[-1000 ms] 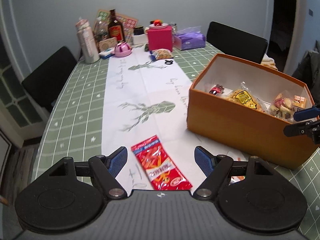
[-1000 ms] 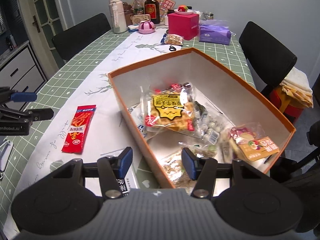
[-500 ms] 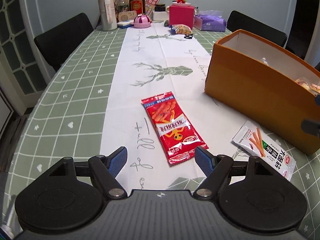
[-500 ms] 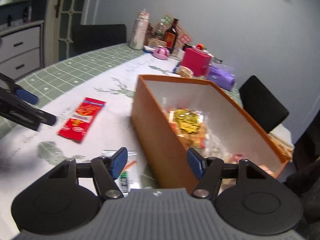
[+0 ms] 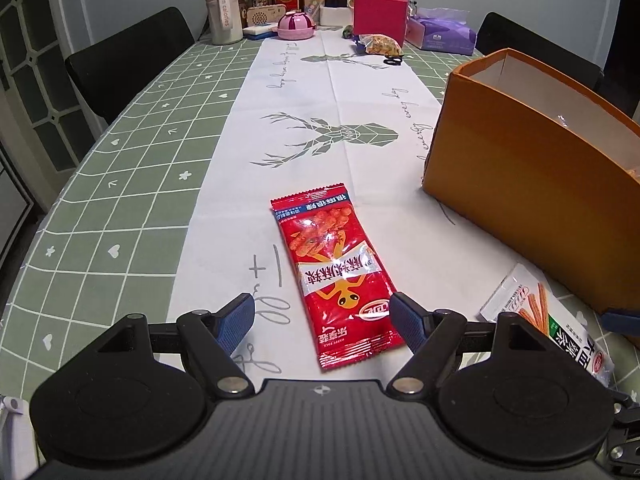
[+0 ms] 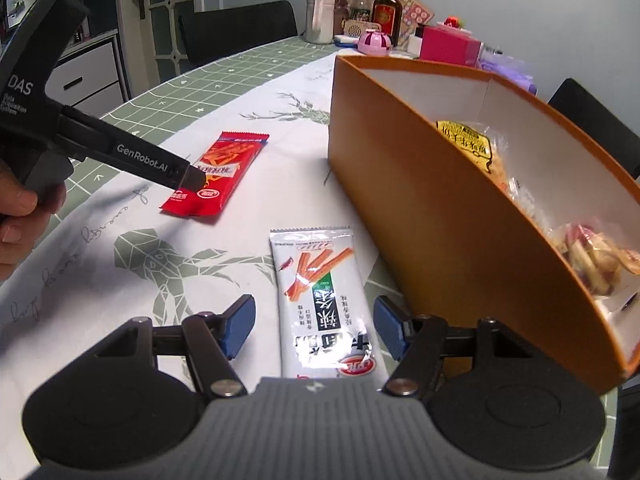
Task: Organize snacks
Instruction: 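Grasp the red snack bag with the left tool while the right tool grasps the white breadstick pack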
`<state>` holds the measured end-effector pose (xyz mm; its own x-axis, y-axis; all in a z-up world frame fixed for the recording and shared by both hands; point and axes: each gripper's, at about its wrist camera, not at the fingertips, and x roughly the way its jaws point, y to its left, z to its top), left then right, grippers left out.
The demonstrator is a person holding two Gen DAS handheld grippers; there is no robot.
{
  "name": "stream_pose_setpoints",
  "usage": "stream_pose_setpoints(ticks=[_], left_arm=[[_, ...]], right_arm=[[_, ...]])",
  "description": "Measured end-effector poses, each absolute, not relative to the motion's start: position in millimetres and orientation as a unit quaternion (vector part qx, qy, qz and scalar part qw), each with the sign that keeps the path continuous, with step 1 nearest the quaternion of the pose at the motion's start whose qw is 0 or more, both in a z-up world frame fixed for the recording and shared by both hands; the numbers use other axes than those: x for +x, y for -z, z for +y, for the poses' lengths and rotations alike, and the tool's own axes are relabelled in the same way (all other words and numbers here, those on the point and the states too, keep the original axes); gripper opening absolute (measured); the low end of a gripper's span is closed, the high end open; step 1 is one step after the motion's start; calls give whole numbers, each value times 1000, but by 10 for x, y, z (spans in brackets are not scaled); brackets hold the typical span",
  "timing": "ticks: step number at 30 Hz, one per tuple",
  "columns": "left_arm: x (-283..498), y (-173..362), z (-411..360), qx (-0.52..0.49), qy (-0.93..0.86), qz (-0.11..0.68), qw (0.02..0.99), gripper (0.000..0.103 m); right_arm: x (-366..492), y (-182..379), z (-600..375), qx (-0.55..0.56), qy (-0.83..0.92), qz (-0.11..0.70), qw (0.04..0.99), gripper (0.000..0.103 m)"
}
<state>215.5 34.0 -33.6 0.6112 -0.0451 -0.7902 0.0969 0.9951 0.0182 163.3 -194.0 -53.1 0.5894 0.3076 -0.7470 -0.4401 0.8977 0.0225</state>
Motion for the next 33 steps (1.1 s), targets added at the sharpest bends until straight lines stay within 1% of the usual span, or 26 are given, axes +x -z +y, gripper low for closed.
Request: stream_pose_setpoints(ticks=[10, 14, 25, 27, 28, 33], left_arm=[[2352, 457, 262, 20, 31, 459, 888, 90], [2405, 485, 200, 28, 30, 459, 888, 93], [2460, 555, 194, 21, 26, 460, 887, 95], [2453, 549, 206, 18, 31, 460, 887, 94], [2439, 546, 214, 17, 37, 459, 888, 90], [2317, 536, 270, 23, 52, 445, 894, 77]], right_arm=[[1870, 711, -1937, -63, -221, 424, 876, 64], [1889, 716, -1910, -70, -226, 424, 874, 64], [1910, 729, -1875, -77, -235, 419, 874, 64], [1911, 728, -1875, -75, -235, 419, 874, 64], [1913, 729, -1876, -74, -235, 419, 874, 64], [1899, 734, -1882, -79, -236, 415, 875, 62]])
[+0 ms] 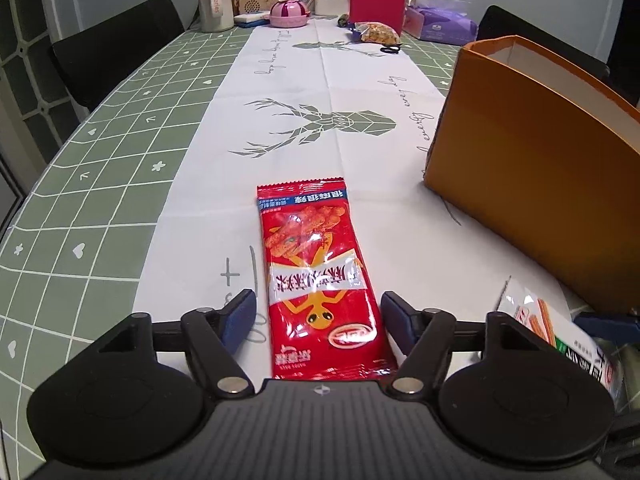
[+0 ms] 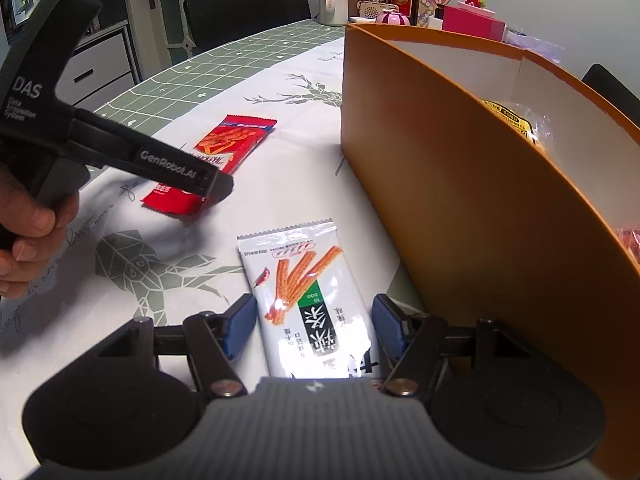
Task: Organize snacks
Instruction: 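Grasp the red snack bag with the left tool while the right tool grasps the white breadstick pack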
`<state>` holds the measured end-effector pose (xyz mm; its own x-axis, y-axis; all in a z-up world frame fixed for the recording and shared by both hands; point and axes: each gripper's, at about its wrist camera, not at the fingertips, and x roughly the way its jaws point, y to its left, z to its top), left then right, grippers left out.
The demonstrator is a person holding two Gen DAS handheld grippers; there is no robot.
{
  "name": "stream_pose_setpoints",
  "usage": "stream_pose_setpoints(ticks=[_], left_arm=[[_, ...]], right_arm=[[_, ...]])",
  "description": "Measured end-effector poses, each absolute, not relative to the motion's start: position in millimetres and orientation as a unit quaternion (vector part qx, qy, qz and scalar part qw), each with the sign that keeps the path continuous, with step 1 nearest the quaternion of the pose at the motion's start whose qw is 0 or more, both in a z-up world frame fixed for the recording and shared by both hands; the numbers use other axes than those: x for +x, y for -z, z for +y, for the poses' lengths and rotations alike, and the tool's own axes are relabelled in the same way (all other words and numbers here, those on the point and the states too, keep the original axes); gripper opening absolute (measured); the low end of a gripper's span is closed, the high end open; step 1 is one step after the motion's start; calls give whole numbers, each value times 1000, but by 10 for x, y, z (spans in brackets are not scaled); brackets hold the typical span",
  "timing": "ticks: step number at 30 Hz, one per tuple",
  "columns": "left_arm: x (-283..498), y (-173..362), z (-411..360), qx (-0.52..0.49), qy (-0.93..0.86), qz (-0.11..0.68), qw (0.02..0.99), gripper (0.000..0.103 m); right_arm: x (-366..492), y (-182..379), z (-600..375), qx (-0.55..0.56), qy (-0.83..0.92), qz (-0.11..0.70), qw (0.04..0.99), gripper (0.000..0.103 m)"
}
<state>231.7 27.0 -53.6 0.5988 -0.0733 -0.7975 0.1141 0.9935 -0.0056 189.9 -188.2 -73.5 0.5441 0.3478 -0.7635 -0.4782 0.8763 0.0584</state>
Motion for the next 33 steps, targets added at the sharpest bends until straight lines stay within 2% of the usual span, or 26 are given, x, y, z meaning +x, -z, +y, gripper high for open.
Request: stream_pose_setpoints(ticks=[2, 8, 9, 12, 13, 14, 19, 25, 33], left_arm=[[2240, 531, 300, 26, 60, 437, 897, 69], [2051, 522, 374, 34, 72, 435, 897, 69], [2039, 515, 385, 33, 75, 437, 896, 70], [2051, 516, 425, 23, 80, 437, 896, 86], [2076, 524, 443, 16, 80, 439, 895, 93], [2099, 530, 458, 10, 79, 440, 895, 94], [2179, 566, 392, 34, 65, 433, 898, 94], [2182, 571, 351, 27, 59, 425, 903, 88], [2173, 569, 327, 31, 63, 427, 902, 89]], right_arm=[[1884, 732, -1883, -79, -236, 414, 875, 61], [1847, 727, -1875, -84, -240, 416, 873, 60], [1851, 724, -1871, -85, -240, 418, 872, 61], [1874, 724, -1861, -85, -240, 419, 871, 63], [1886, 731, -1860, -84, -240, 419, 872, 68], [1909, 740, -1859, -82, -239, 420, 872, 70], [1952, 758, -1782, -92, -255, 424, 864, 79], [1943, 790, -1768, -95, -275, 403, 868, 78], [1884, 781, -1755, -100, -285, 400, 865, 76]])
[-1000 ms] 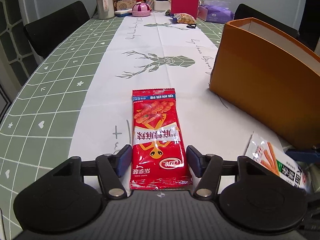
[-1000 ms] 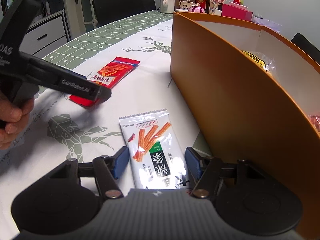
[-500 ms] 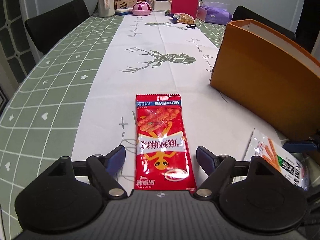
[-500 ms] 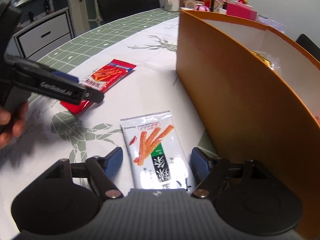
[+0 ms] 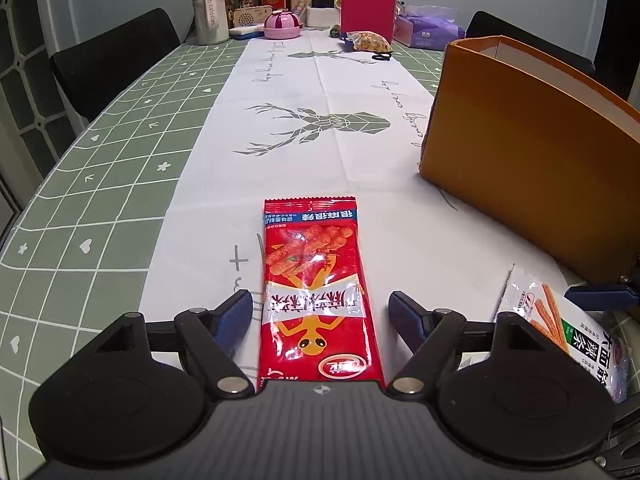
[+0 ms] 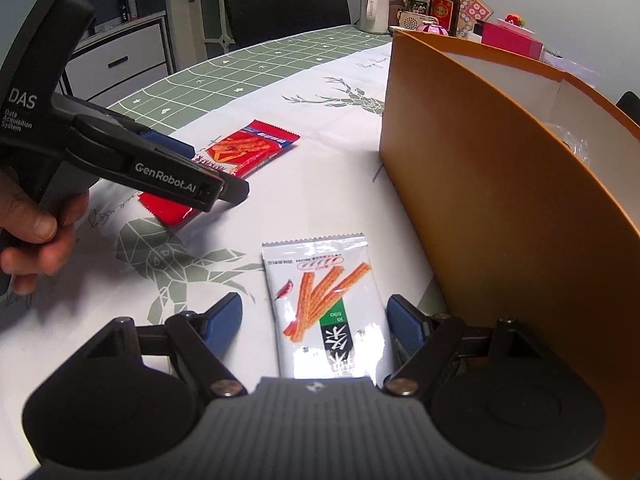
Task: Organize snacks
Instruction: 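Grasp the red snack bag with the left tool while the right tool grasps the white breadstick pack, then lift both packs and carry them over the orange box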
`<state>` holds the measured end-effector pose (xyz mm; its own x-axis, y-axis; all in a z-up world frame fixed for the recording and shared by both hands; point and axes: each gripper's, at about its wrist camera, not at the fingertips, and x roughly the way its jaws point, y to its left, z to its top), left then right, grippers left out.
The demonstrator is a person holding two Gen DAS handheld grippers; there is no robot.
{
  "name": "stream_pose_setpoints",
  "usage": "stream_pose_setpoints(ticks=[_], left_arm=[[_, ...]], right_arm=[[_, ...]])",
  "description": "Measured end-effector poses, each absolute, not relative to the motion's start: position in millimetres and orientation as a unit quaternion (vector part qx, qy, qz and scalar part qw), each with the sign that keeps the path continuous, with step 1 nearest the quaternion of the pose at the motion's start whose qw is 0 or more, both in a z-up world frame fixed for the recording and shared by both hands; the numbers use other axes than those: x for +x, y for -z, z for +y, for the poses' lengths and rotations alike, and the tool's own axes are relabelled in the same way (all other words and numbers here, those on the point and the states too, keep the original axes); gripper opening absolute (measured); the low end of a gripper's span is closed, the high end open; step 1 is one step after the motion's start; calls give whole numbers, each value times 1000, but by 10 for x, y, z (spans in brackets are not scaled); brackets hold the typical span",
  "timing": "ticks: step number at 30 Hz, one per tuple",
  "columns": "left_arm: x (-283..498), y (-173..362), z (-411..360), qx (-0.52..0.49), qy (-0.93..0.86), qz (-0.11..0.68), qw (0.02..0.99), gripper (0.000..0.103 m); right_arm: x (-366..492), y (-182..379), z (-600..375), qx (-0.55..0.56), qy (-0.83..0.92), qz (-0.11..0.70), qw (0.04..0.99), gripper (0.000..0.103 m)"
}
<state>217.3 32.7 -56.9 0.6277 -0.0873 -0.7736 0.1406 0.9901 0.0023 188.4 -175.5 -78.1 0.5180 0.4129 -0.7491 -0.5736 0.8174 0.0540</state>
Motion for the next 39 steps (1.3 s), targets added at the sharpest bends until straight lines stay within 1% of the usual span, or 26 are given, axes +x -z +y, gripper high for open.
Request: stream_pose_setpoints(ticks=[2, 3, 4, 5, 7, 10, 13, 23, 39], left_arm=[[2153, 564, 317, 33, 71, 427, 901, 84], [2139, 561, 316, 34, 74, 427, 901, 83], [2126, 557, 308, 37, 77, 426, 900, 78], [2112, 550, 306, 37, 81, 426, 900, 70], [2086, 536, 290, 42, 87, 428, 899, 66], [2055, 527, 280, 47, 97, 431, 896, 64], [2014, 509, 247, 64, 108, 432, 893, 59], [1868, 408, 221, 56, 130, 436, 889, 50], [1618, 89, 168, 68, 153, 412, 896, 48]], right_arm=[[1870, 768, -1755, -102, -289, 399, 864, 72], [1866, 759, -1751, -103, -291, 399, 863, 67], [1862, 748, -1746, -105, -293, 399, 862, 62], [1858, 741, -1740, -107, -295, 401, 861, 61], [1851, 730, -1730, -110, -296, 403, 859, 59], [1854, 716, -1723, -113, -295, 407, 857, 56], [1847, 707, -1713, -116, -290, 410, 857, 54], [1772, 666, -1729, -128, -279, 421, 853, 49], [1568, 499, -1814, -139, -272, 413, 858, 47]])
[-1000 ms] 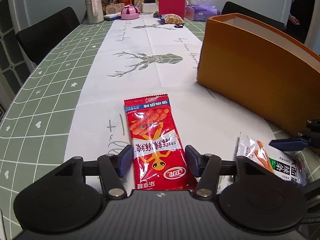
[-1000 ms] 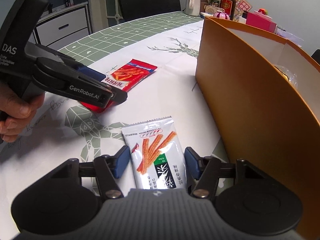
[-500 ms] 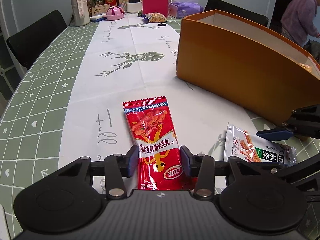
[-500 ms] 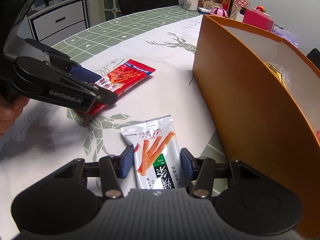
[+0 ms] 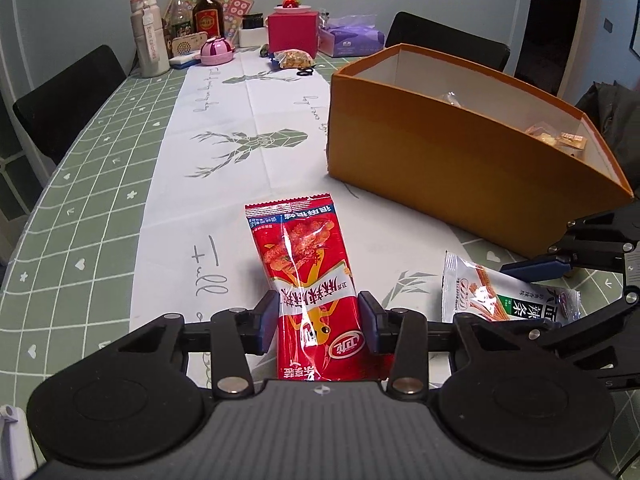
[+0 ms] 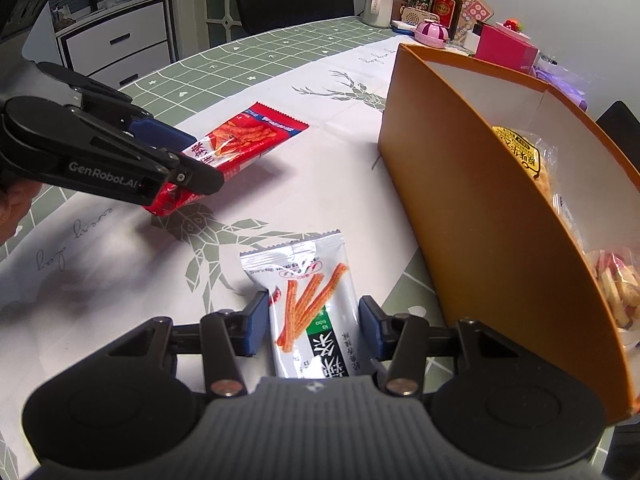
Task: Organize snacks
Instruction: 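Lift both packs and carry them over the orange box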
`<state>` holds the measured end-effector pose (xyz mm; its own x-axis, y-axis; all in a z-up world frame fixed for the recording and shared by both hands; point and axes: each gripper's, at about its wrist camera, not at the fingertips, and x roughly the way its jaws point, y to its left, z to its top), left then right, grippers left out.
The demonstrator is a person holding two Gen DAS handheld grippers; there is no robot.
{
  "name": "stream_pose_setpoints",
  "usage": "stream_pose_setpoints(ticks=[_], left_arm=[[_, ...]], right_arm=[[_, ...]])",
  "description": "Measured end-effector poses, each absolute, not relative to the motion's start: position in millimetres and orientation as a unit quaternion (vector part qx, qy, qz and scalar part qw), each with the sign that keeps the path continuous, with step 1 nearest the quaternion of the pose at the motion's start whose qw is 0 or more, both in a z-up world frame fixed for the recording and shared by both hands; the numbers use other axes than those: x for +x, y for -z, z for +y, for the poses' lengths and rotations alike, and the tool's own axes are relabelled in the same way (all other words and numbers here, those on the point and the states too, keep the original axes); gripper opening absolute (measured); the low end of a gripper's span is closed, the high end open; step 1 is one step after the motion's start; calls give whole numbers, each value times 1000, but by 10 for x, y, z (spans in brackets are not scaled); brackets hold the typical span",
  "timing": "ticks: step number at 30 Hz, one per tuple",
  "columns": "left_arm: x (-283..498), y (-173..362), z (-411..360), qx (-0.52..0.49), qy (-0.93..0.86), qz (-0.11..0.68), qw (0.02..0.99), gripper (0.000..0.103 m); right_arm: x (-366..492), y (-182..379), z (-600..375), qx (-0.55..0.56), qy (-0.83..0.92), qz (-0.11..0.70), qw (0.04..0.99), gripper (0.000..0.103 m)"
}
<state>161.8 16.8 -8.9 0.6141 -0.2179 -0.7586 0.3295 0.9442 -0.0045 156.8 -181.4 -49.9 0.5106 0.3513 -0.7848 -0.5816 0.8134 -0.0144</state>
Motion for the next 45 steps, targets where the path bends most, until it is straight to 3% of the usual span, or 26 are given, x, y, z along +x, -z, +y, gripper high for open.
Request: stream_pose_setpoints(ticks=[26, 45], left_arm=[[1652, -849, -310, 113, 223, 328, 911, 48], [1991, -1225, -899, 151, 256, 286, 911, 48]], right_arm=[[1169, -643, -2202, -178, -255, 349, 884, 47], [1492, -1149, -2705, -176, -194, 307, 915, 47]])
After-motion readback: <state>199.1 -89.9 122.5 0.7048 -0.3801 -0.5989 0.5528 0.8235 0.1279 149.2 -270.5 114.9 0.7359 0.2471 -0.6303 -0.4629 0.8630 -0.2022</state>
